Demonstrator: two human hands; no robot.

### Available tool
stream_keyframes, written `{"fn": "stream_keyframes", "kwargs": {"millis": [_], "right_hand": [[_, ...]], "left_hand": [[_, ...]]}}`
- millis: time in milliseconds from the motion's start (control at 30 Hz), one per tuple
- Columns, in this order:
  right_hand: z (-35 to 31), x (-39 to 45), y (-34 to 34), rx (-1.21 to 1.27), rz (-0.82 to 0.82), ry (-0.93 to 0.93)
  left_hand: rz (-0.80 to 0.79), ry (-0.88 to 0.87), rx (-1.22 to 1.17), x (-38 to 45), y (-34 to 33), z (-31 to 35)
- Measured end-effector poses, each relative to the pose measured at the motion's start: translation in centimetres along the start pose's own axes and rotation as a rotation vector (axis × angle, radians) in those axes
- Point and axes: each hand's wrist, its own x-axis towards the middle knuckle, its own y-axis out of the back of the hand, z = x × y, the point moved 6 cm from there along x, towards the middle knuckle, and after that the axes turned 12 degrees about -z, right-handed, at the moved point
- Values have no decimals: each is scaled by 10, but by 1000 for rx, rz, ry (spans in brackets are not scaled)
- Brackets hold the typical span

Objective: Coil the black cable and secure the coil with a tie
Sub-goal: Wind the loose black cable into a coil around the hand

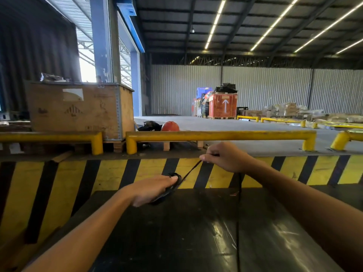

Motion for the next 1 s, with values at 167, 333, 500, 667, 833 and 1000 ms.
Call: {"fn": "stream_keyframes", "kwargs": {"millis": [167, 333, 500, 667, 833, 1000], "right_hand": [[3, -2, -11, 170, 207, -101], [-41, -13, -69, 301, -16, -36], [-68, -24, -94, 283, -202, 1], [-41, -27, -46, 70, -117, 19], [-14, -25, -7, -109, -47, -54], [13, -32, 3, -50, 100, -146]], "left_hand": [[-428, -284, -540, -7, -32, 36], [-380, -726, -908, -28, -10, 91], [242, -680, -647, -31, 41, 96], [382, -256, -161, -22, 36, 55], [127, 28, 242, -6, -4, 30], [-418, -134, -323, -7, -45, 29]]}}
